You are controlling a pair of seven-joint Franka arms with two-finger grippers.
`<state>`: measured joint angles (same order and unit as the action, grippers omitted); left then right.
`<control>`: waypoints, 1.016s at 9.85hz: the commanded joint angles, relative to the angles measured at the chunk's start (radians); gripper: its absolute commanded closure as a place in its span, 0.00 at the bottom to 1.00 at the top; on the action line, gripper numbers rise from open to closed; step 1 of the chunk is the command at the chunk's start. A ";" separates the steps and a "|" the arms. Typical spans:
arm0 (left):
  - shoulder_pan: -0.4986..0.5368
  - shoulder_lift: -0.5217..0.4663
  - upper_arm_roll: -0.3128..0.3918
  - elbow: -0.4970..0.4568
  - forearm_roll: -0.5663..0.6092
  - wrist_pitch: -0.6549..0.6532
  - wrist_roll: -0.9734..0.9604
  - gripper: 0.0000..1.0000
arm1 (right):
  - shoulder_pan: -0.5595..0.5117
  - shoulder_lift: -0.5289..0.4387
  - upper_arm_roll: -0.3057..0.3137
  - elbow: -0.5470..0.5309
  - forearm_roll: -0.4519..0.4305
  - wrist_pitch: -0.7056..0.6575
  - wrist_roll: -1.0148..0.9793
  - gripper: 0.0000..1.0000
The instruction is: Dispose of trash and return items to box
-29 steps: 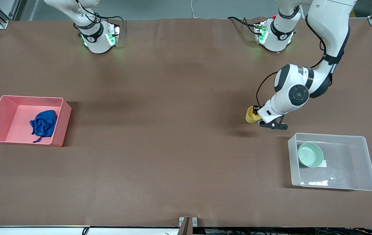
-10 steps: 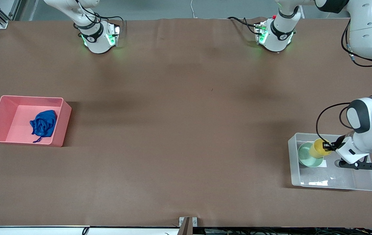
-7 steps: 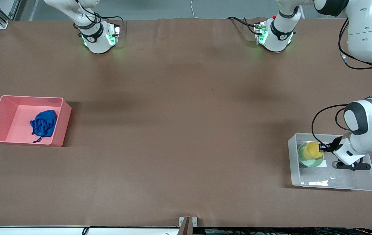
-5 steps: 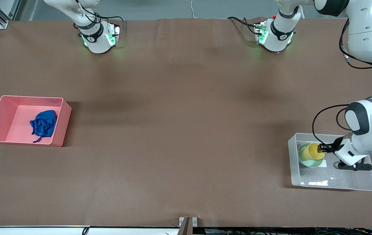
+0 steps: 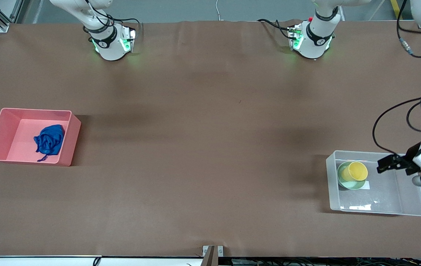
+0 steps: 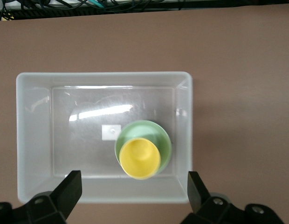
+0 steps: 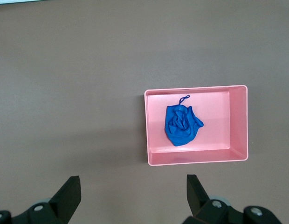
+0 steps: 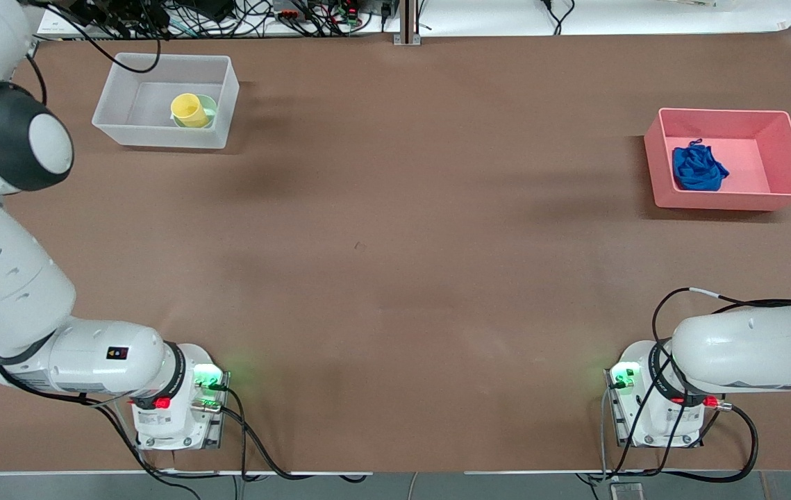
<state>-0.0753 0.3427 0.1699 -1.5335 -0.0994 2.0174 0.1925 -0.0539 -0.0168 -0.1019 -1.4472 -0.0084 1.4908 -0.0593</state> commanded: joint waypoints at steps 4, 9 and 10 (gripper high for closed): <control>-0.009 -0.437 -0.127 -0.336 0.122 -0.134 -0.223 0.00 | -0.012 0.001 0.004 0.010 -0.012 -0.009 -0.013 0.00; -0.004 -0.335 -0.158 -0.007 0.112 -0.445 -0.223 0.00 | -0.014 0.003 0.002 0.010 -0.013 -0.009 -0.014 0.00; -0.003 -0.327 -0.158 0.005 0.115 -0.451 -0.223 0.00 | -0.020 0.003 0.002 0.010 -0.012 -0.009 -0.016 0.00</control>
<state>-0.0856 -0.0596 0.0194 -1.5844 0.0039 1.6056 -0.0237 -0.0595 -0.0164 -0.1052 -1.4471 -0.0085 1.4900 -0.0645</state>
